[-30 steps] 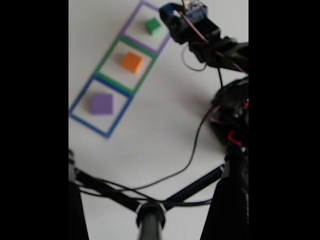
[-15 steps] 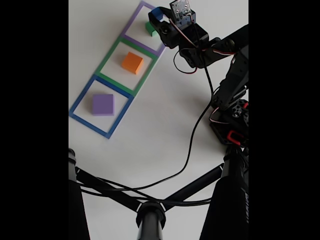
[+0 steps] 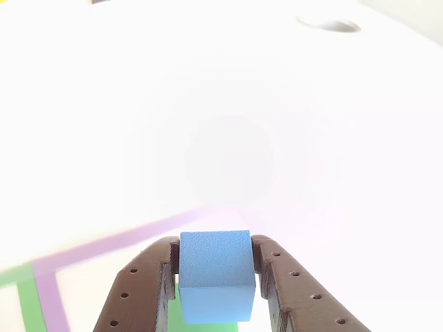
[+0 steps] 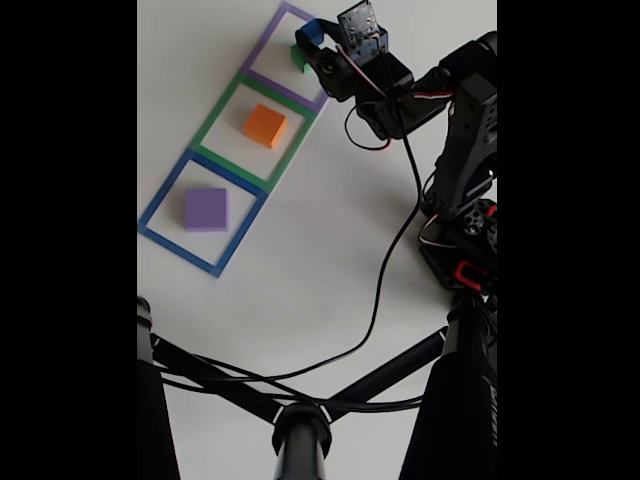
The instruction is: Tower of hanoi
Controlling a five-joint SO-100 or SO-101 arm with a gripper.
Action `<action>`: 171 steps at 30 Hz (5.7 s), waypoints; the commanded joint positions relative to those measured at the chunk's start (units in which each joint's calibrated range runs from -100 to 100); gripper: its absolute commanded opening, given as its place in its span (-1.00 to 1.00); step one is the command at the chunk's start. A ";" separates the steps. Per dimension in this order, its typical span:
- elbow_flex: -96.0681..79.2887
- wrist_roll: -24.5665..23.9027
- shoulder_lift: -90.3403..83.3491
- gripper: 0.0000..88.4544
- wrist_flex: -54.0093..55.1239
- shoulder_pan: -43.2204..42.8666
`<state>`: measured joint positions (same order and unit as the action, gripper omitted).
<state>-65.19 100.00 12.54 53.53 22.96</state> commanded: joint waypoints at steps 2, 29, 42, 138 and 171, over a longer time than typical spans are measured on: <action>2.01 0.00 0.58 -0.87 2.50 -0.82; 1.28 0.00 3.73 -0.81 4.93 -0.24; 0.64 0.00 1.88 -0.46 4.53 0.14; -16.81 0.00 -8.54 0.04 6.79 -15.10; -7.63 0.00 11.24 -0.24 15.54 -17.69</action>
<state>-73.63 100.00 23.93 67.82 5.61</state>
